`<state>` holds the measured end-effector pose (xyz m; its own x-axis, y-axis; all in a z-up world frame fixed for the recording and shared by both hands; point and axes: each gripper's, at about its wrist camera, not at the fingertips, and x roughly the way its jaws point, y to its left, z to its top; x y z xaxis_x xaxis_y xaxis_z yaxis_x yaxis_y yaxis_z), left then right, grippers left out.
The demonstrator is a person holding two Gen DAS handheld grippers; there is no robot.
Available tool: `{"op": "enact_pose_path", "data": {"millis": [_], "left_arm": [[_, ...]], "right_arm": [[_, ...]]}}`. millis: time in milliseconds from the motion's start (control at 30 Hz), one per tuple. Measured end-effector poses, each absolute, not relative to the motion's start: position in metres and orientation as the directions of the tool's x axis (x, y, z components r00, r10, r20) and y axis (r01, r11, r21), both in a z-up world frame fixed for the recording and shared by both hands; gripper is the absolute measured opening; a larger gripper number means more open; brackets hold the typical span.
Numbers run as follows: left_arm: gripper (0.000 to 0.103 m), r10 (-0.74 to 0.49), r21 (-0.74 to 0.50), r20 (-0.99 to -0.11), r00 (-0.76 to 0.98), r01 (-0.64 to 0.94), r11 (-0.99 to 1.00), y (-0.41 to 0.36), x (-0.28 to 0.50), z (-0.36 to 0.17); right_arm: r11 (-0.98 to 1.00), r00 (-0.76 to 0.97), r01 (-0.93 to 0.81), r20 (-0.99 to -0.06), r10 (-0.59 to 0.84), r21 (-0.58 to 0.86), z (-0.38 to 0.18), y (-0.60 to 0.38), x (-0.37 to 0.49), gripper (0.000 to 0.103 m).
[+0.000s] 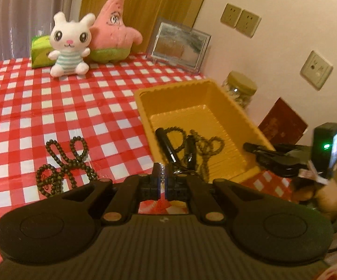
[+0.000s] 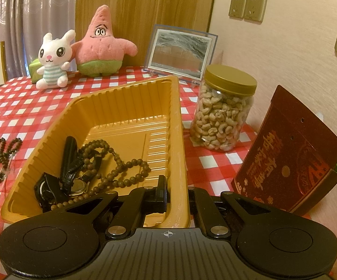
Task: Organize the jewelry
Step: 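Carry the silver chain into the orange tray and open the left gripper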
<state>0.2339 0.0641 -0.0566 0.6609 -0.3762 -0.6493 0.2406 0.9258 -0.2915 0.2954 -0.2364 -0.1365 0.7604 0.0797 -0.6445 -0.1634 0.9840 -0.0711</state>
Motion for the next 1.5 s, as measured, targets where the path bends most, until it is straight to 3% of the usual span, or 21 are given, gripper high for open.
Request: {"op": "enact_pose_path", "data": {"millis": [533, 1000, 1233, 1500], "left_arm": [[0.002, -0.353, -0.279, -0.556, 0.752, 0.231, 0.932, 0.072, 0.221, 0.011], [0.002, -0.463, -0.293, -0.422, 0.779, 0.367, 0.883, 0.032, 0.260, 0.058], [0.002, -0.499, -0.326, -0.441, 0.746, 0.385, 0.863, 0.005, 0.293, 0.042], [0.007, -0.499, -0.345, -0.533, 0.684, 0.363, 0.866, -0.015, 0.318, 0.011]], "right_arm": [[0.981, 0.772, -0.184, -0.627, 0.102, -0.067, -0.133, -0.233, 0.294, 0.003], [0.974, 0.784, -0.216, -0.605, 0.136, -0.061, -0.130, -0.226, 0.302, 0.004], [0.973, 0.783, -0.226, -0.604, 0.150, -0.051, -0.129, -0.226, 0.305, 0.004], [0.973, 0.775, -0.228, -0.612, 0.157, -0.038, -0.131, -0.230, 0.306, 0.004]]}}
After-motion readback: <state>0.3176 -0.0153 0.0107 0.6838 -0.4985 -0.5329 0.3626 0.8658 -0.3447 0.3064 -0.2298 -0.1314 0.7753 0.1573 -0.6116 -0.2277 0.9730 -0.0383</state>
